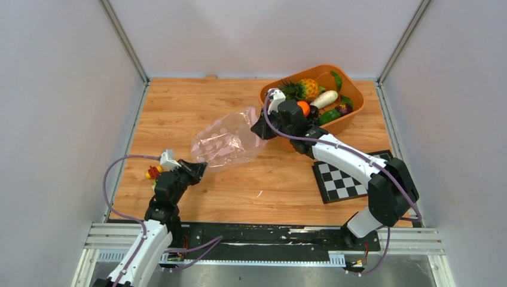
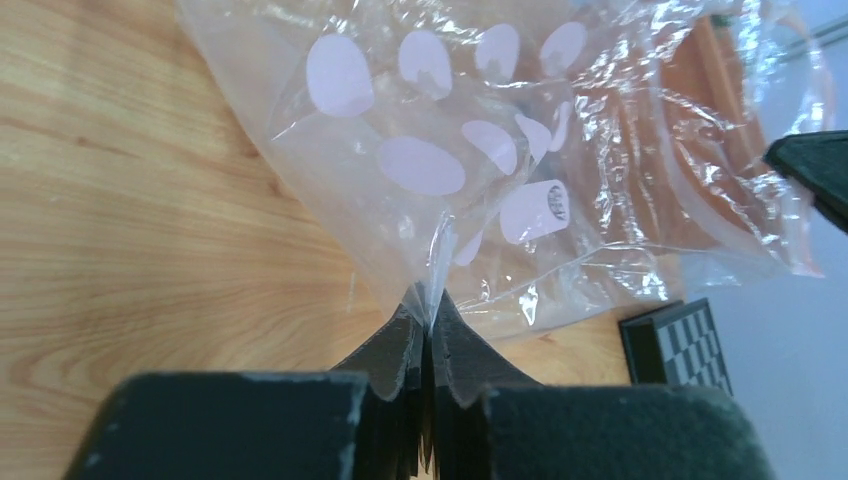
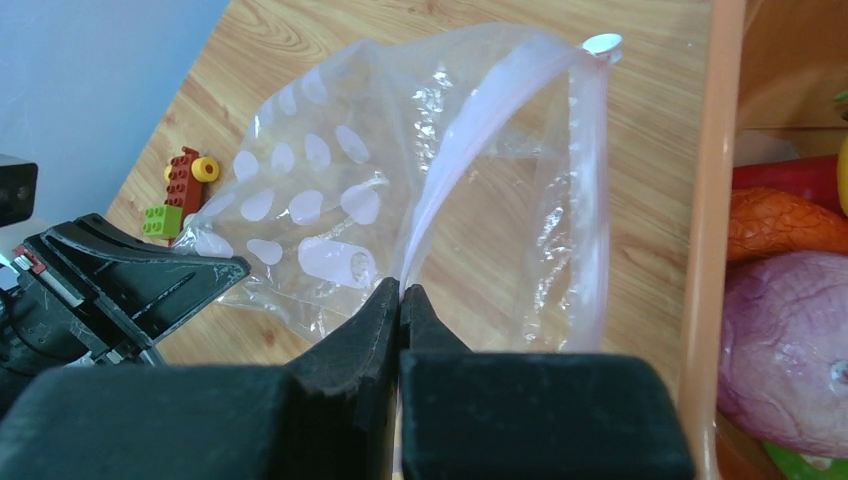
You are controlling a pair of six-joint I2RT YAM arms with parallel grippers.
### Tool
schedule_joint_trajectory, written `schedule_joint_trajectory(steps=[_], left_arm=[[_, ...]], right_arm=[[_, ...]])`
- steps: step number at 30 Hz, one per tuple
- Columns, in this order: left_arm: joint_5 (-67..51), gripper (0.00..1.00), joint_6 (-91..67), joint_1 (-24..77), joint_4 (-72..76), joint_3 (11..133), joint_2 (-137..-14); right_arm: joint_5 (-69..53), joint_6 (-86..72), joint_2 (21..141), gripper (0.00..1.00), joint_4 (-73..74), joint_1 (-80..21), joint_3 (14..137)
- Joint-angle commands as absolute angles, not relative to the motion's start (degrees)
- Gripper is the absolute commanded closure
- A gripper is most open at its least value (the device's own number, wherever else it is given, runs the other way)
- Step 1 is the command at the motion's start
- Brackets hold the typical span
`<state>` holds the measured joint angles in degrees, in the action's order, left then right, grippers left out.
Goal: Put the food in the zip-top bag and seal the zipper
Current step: Adjust the zipper on the food storage bag.
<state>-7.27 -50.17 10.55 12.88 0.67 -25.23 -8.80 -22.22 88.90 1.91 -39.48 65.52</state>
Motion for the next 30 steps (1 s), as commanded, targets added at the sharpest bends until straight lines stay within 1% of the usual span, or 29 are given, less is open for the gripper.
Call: schedule_joint_trajectory(steps=[1, 2, 4, 9, 10, 11, 12, 13, 14, 16, 18, 19, 25, 26, 30], left_arm=[[-2.9, 0.94, -45.6, 10.7, 4.3, 1.6, -23.0], [-1.8, 0.95, -45.1, 10.7, 2.4, 2.1, -22.5], [-0.2, 0.99, -44.3, 10.7, -0.5, 2.5, -21.9], [-0.1, 0.98, -44.1, 10.7, -2.1, 3.2, -22.6], [-0.1, 0.96, -44.0, 10.7, -1.9, 3.4, -23.1], [-0.2, 0.86, -43.7, 10.7, -1.5, 3.6, -23.7], [-0.8, 0.68, -43.3, 10.7, -1.0, 3.9, -24.2], [-1.7, 0.48, -43.3, 10.7, -1.1, 4.3, -24.6], [-2.5, 0.39, -43.1, 10.7, -1.2, 5.0, -24.8], [-3.8, 0.32, -42.9, 10.7, -3.0, 7.2, -24.5], [-4.4, 0.26, -42.7, 10.7, -5.9, 10.0, -22.7], [-4.3, 0.25, -42.4, 10.7, -7.8, 11.5, -21.6], [-2.7, 0.20, -39.8, 10.7, -17.5, 20.9, -15.0], [-3.1, 0.18, -39.0, 10.7, -18.3, 22.5, -14.9], [-10.9, 0.17, -37.7, 10.7, -17.4, 27.9, -20.0]], right_arm=[[-7.4, -20.8, 85.6, 1.00, 2.5, -37.4, 68.7], [-7.3, -20.6, 84.8, 1.00, 2.7, -36.9, 69.0], [-7.9, -20.6, 83.7, 1.00, 2.9, -35.6, 69.1], [-10.5, -20.6, 81.0, 1.00, 2.5, -34.2, 67.6], [-10.6, -20.6, 80.6, 1.00, 2.1, -34.0, 66.9], [-10.8, -20.5, 79.7, 1.00, 1.4, -34.0, 66.1], [-11.3, -20.5, 79.1, 1.00, 0.7, -34.0, 65.1], [-12.4, -20.5, 78.7, 1.00, -0.3, -34.0, 64.4], [-14.3, -20.5, 78.5, 1.00, -1.5, -34.1, 63.5], [-17.5, -19.8, 78.9, 1.00, -1.1, -34.3, 63.1], [-17.3, -18.4, 79.0, 1.00, -0.2, -35.1, 62.4], [-16.7, -17.6, 78.9, 1.00, -0.3, -35.7, 61.7], [-11.5, -13.2, 76.7, 1.00, -1.0, -40.3, 58.3], [-10.7, -12.4, 76.4, 1.00, -1.1, -41.3, 58.1], [-8.7, -8.4, 74.9, 1.00, -2.7, -46.7, 55.8]])
